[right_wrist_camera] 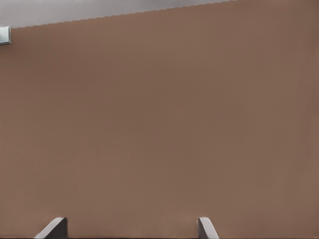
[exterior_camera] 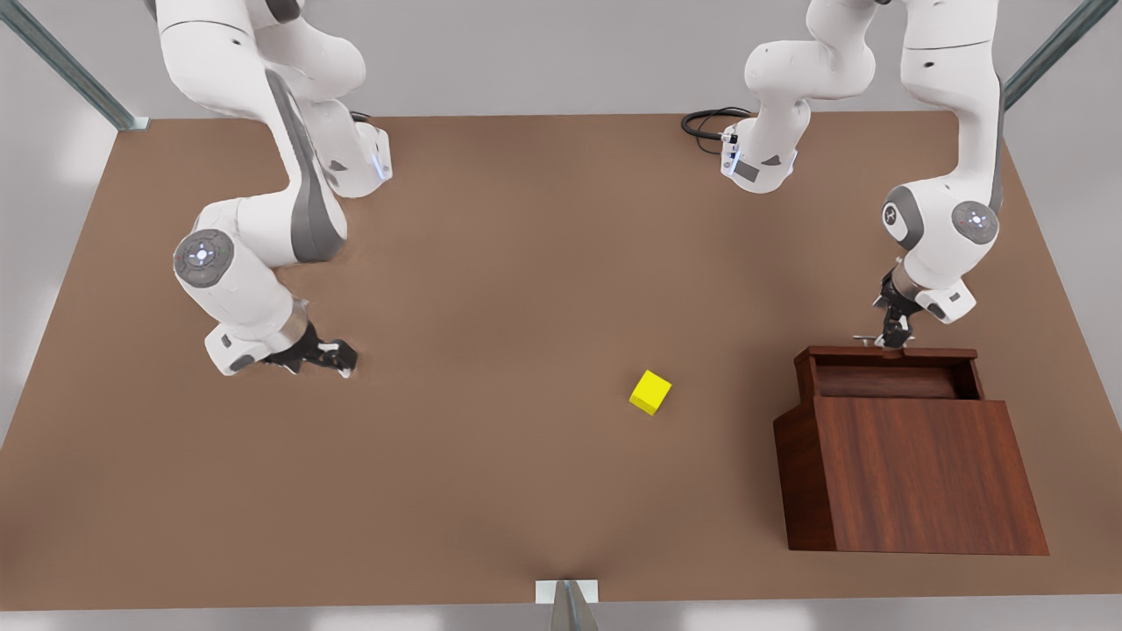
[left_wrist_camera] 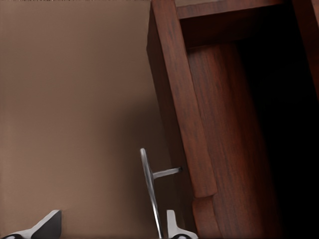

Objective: Open the drawer with left arm, place the square in the middle with right arm, and place the square in the drawer with left arm

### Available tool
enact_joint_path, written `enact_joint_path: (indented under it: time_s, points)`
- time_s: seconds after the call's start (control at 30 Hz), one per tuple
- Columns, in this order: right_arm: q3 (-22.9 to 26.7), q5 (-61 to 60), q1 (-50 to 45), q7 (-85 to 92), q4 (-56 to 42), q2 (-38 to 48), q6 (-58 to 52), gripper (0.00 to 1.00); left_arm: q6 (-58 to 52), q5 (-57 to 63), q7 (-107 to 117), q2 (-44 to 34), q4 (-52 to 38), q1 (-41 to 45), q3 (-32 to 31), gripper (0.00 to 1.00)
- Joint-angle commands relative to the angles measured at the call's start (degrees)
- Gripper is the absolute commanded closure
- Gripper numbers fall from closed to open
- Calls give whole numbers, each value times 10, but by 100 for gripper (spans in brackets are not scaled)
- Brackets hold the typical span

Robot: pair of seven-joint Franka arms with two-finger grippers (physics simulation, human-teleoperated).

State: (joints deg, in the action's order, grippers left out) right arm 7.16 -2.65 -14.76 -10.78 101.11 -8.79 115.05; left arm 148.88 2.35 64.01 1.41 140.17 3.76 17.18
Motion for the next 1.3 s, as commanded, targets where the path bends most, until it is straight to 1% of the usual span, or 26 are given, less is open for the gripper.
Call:
enact_joint_path:
  time_s: [0.0, 0.03, 0.07, 0.1, 0.13, 0.23, 0.27, 0.43, 0.5, 0.6, 0.63, 0.67, 0.7, 0.73, 0.77, 0.8, 0.83, 0.87, 0.9, 0.93, 0.97, 1.07, 1.13, 1.17, 1.2, 1.27]
  points:
    - [-1, 0, 17, 32, 0, 11, -11, 0, -1, 15, 0, 0, 0, -9, 0, 0]
    - [-3, 0, 52, 87, -1, 32, -30, 0, -2, 15, 0, -4, 1, -9, 0, 0]
    - [-12, 7, 84, 131, -8, 56, -73, 0, -2, 15, 0, -4, 1, -9, 2, 0]
    - [-12, 29, 84, 137, -15, 74, -119, 0, -3, 15, 0, -4, 1, -9, 5, 0]
    - [-10, 32, 85, 139, -37, 71, -151, 0, -3, 16, -2, -4, 1, -9, 8, 0]
    - [-1, 34, 105, 194, -60, 55, -143, 0, -4, 20, -4, -19, 14, -9, 14, 0]
    - [1, 26, 114, 193, -81, 44, -165, 0, -3, 20, -4, -25, 21, -9, 14, 0]
    - [1, 23, 116, 190, -105, 54, -194, 0, -23, 20, -4, -50, 36, -9, 14, 0]
    - [1, 23, 111, 193, -108, 48, -193, 0, -54, 20, -4, -88, 49, -9, 14, 0]
    - [-3, 21, 108, 191, -115, 47, -193, 0, -185, 26, -10, -228, 47, 2, 13, 0]
    - [-2, 22, 108, 191, -115, 48, -193, 0, -200, 26, -21, -238, 21, 31, 10, 0]
    - [-2, 22, 109, 190, -116, 43, -192, 0, -237, 26, -72, -228, -31, 58, 8, 0]
    - [-2, 22, 109, 190, -116, 43, -192, 0, -239, 26, -138, -201, -68, 87, 6, 0]
    - [-2, 23, 108, 189, -116, 44, -192, 0, -264, 22, -202, -157, -132, 100, -14, 0]
    - [-2, 22, 109, 189, -117, 44, -192, 0, -314, 18, -243, -98, -217, 111, -37, 0]
    - [-2, 22, 109, 189, -117, 44, -192, 0, -333, 6, -252, -52, -285, 131, -57, 0]
    - [-2, 21, 109, 189, -117, 44, -192, 0, -337, 6, -254, -19, -334, 131, -96, 0]
    - [-2, 21, 109, 188, -118, 44, -192, 0, -373, 5, -270, 30, -397, 131, -132, 0]
    - [-2, 21, 109, 188, -123, 41, -192, 0, -422, 5, -272, 93, -477, 132, -173, 0]
    - [-2, 21, 109, 188, -125, 39, -191, 0, -442, 5, -268, 153, -541, 132, -211, 0]
    - [-2, 21, 109, 188, -125, 39, -188, 0, -443, 5, -262, 185, -569, 132, -246, 0]
    - [-2, 21, 109, 188, -125, 39, -188, 0, -443, 12, -279, 222, -574, 137, -305, 0]
    - [-2, 21, 109, 188, -126, 39, -187, 0, -435, 12, -375, 264, -595, 138, -310, 0]
    - [-2, 21, 109, 189, -126, 39, -187, 0, -426, 14, -402, 274, -595, 138, -309, 0]
    - [-2, 21, 109, 188, -130, 35, -187, 0, -401, 15, -497, 284, -596, 137, -305, 0]
    - [-2, 21, 109, 189, -132, 34, -187, 0, -380, 13, -586, 311, -595, 135, -305, 0]
